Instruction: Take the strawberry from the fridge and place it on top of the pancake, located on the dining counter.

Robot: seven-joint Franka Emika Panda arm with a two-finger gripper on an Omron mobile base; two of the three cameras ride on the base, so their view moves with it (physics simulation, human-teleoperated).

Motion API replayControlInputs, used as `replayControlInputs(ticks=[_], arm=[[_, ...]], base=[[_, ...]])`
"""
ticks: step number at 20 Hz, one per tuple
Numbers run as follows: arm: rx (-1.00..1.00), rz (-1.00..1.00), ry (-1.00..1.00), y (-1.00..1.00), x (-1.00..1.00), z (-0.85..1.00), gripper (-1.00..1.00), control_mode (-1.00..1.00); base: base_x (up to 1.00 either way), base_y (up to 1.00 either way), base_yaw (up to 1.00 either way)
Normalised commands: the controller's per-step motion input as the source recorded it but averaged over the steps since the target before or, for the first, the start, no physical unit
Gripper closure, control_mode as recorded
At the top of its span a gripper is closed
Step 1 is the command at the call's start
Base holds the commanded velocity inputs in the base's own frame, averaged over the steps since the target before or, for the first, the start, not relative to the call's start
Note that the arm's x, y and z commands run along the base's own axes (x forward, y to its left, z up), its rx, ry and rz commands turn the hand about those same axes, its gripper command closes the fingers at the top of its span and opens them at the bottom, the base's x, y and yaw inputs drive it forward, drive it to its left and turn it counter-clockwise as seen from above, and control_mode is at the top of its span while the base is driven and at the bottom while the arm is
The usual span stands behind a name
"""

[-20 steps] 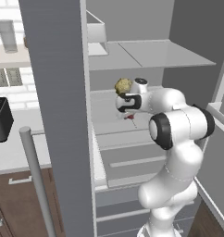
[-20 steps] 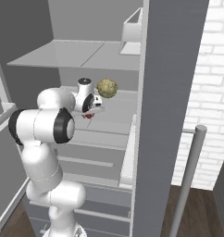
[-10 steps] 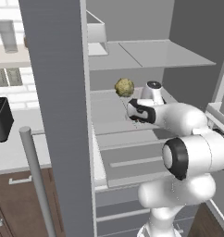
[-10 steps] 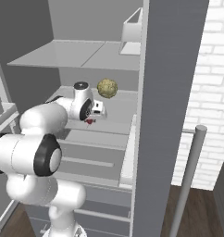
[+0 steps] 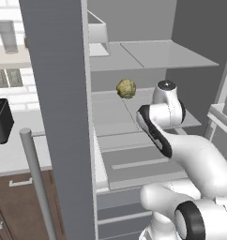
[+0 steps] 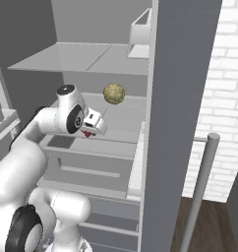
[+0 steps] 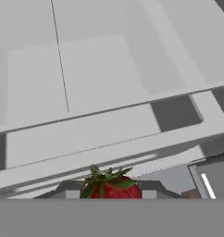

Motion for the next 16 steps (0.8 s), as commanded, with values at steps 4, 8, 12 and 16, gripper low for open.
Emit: replayControlInputs(ticks=[4, 8, 12, 16], arm=[[0.10, 0.03, 0.09, 0.00, -0.77, 0.53, 1.00, -1.00], [0.07, 0.17, 0.00, 0.06, -1.00, 0.46, 1.00, -1.00], [-0.03, 0.18, 0.12, 0.32, -0.75, 0.30, 1.00, -1.00], [-0.02, 0.00, 0.24, 0.08, -0.28, -0.08, 1.00, -1.00]], base=[[0.00, 0.00, 0.00], [0.00, 0.00, 0.00], [0.00, 0.00, 0.00], [0.00, 0.00, 0.00]])
